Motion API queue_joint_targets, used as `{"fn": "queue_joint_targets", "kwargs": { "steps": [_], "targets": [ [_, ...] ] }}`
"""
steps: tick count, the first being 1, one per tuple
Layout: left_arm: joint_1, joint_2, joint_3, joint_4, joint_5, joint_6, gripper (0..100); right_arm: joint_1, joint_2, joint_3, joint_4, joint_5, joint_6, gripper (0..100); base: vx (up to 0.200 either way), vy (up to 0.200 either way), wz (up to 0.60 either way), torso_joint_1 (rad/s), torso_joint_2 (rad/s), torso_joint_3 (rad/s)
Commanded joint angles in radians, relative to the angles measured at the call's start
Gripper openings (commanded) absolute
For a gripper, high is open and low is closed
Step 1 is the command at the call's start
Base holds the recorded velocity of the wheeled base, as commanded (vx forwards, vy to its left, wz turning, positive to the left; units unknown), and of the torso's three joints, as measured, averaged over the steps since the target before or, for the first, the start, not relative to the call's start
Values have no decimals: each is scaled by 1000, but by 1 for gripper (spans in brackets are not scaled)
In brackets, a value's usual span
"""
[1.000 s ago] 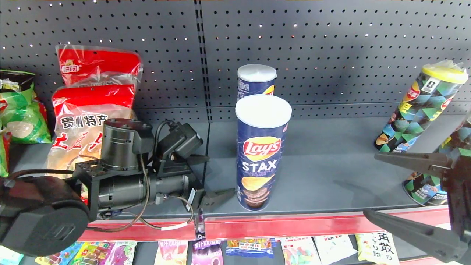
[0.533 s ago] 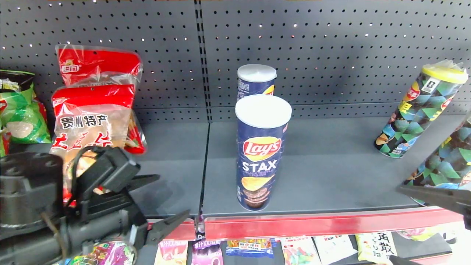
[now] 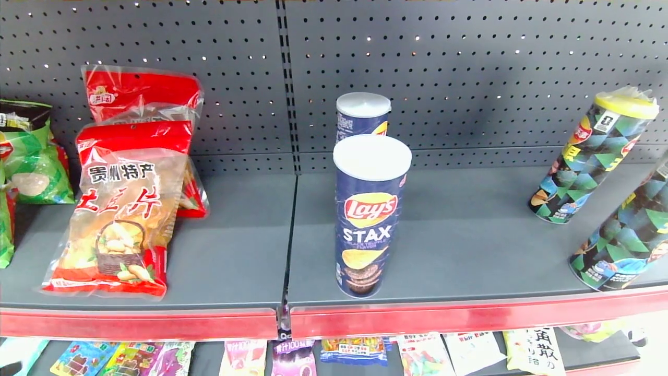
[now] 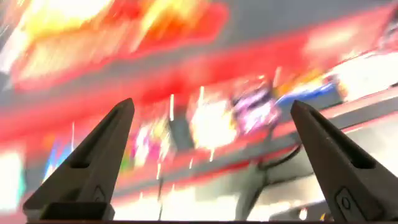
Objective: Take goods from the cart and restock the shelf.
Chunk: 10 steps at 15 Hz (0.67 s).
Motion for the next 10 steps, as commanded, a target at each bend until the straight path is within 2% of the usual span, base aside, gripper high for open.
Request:
{"fn": "queue_joint_targets", "kwargs": {
  "steps": [1,2,3,4,5,6,7,8,9,10],
  "targets": [
    [207,-359,-27,261,33,-23,100,-195,-74,-9,70,-34,34,100,0,0,0,0,0,0],
    [282,-433,-3,300,30,-32,100,-316,-83,17,116,-29,35,100,0,0,0,0,0,0],
    [300,-441,-3,298,19,-51,100,-376,-123,60,119,-20,34,100,0,0,0,0,0,0],
    [299,-445,4,291,7,-58,100,-380,-141,92,114,-5,31,100,0,0,0,0,0,0],
    [276,-476,31,226,-39,-66,100,-376,-138,138,62,9,40,100,0,0,0,0,0,0],
    [264,-502,71,145,-98,-60,100,-339,-167,161,-1,89,34,100,0,0,0,0,0,0],
    [264,-502,96,96,-114,-58,100,-308,-198,172,-19,155,28,100,0,0,0,0,0,0],
    [264,-502,139,1,-125,-60,100,-324,-219,176,-25,241,-3,100,0,0,0,0,0,0],
    [265,-502,143,-9,-117,-58,100,-324,-219,187,-41,241,-14,100,0,0,0,0,0,0],
    [264,-502,143,-10,-90,-58,100,-324,-219,227,-122,213,-4,100,0,0,0,0,0,0]
  ]
}}
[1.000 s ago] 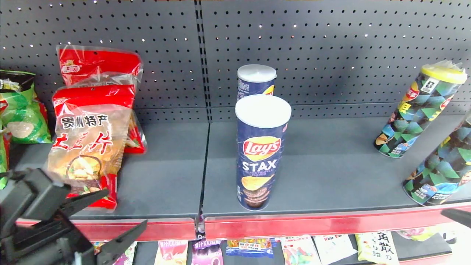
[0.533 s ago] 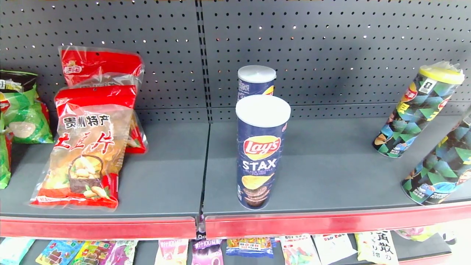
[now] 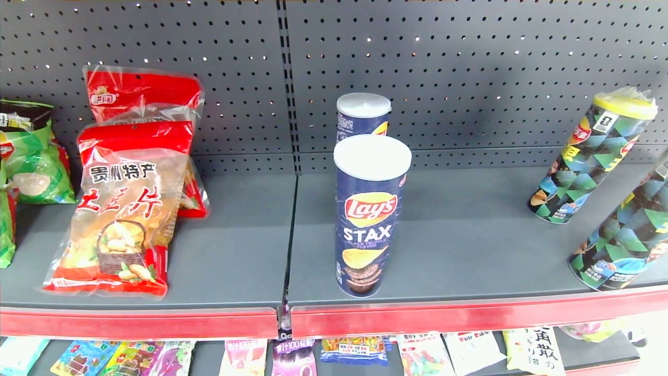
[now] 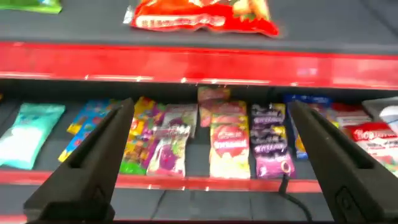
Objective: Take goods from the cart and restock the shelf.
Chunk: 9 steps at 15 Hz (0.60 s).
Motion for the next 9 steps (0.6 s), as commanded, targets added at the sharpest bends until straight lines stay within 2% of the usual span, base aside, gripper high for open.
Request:
{"fn": "queue_joint_targets", "kwargs": {
  "steps": [1,2,4,5,6,7,9],
  "targets": [
    [-2,-17,20,-9,52,-6,100,1,-23,101,-137,-48,13,100,0,0,0,0,0,0],
    [-2,-17,34,-34,47,-2,100,1,-23,101,-126,-29,8,100,0,0,0,0,0,0],
    [-2,-17,89,-158,-68,-9,100,1,-23,101,-115,-17,57,100,0,0,0,0,0,0],
    [-2,-17,148,-238,-64,1,100,1,-23,101,-115,-29,68,100,0,0,0,0,0,0],
    [0,-17,152,-259,-40,2,100,1,-23,100,-115,-32,67,100,0,0,0,0,0,0],
    [-2,-17,151,-241,-31,36,100,1,-23,100,-114,-28,63,100,0,0,0,0,0,0],
    [-2,-17,151,-241,-35,40,100,1,-23,100,-115,-29,67,100,0,0,0,0,0,0]
  ]
}}
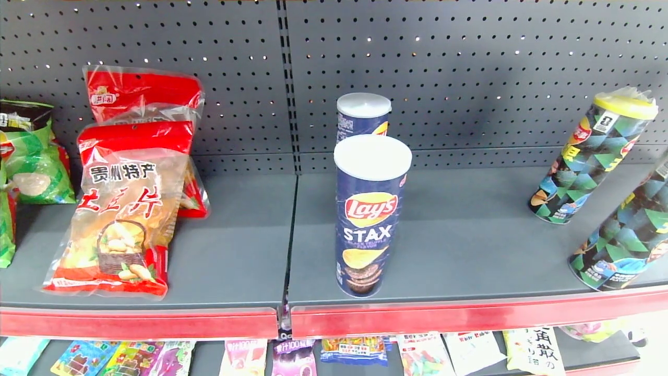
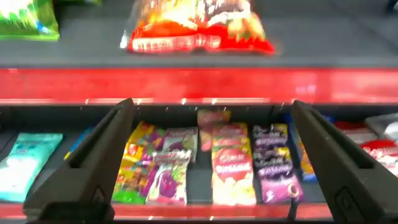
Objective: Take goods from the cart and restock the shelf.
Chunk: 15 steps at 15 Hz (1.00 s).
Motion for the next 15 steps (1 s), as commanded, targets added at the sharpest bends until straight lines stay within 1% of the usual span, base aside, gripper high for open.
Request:
{"fn": "queue_joint_targets", "kwargs": {
  "steps": [1,6,9,12,15],
  "targets": [
    [0,2,5,1,0,0,100,0,0,0,1,-1,1,100,0,0,0,0,0,0],
    [0,2,5,1,0,0,100,0,0,0,1,-4,-1,100,0,0,0,0,0,0],
    [1,2,5,1,0,0,100,0,0,2,1,-4,-1,100,-200,0,0,10,4,1],
    [0,2,5,1,0,-1,100,0,0,2,1,-5,-3,100,0,0,0,0,0,0],
    [0,2,5,1,0,0,100,0,0,0,1,-5,-4,100,0,-200,0,11,4,1]
  ]
}}
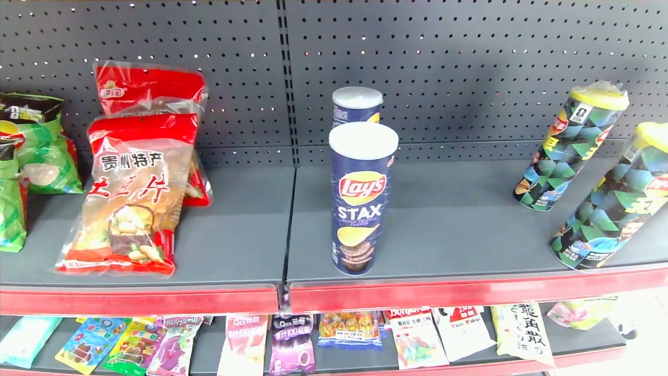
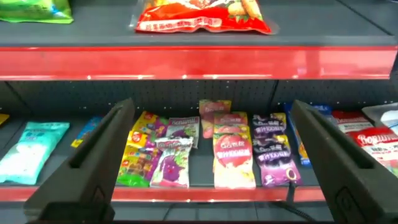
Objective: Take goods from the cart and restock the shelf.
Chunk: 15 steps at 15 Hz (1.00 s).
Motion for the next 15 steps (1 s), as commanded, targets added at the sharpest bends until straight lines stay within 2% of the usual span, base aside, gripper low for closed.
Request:
{"fn": "queue_joint_targets", "kwargs": {
  "steps": [1,15],
  "targets": [
    [1,2,0,0,0,-2,100,1,1,1,1,0,0,100,0,-200,0,7,7,2],
    [1,2,0,0,0,0,100,1,1,-1,1,0,2,100,0,-200,0,3,3,2]
  ]
}}
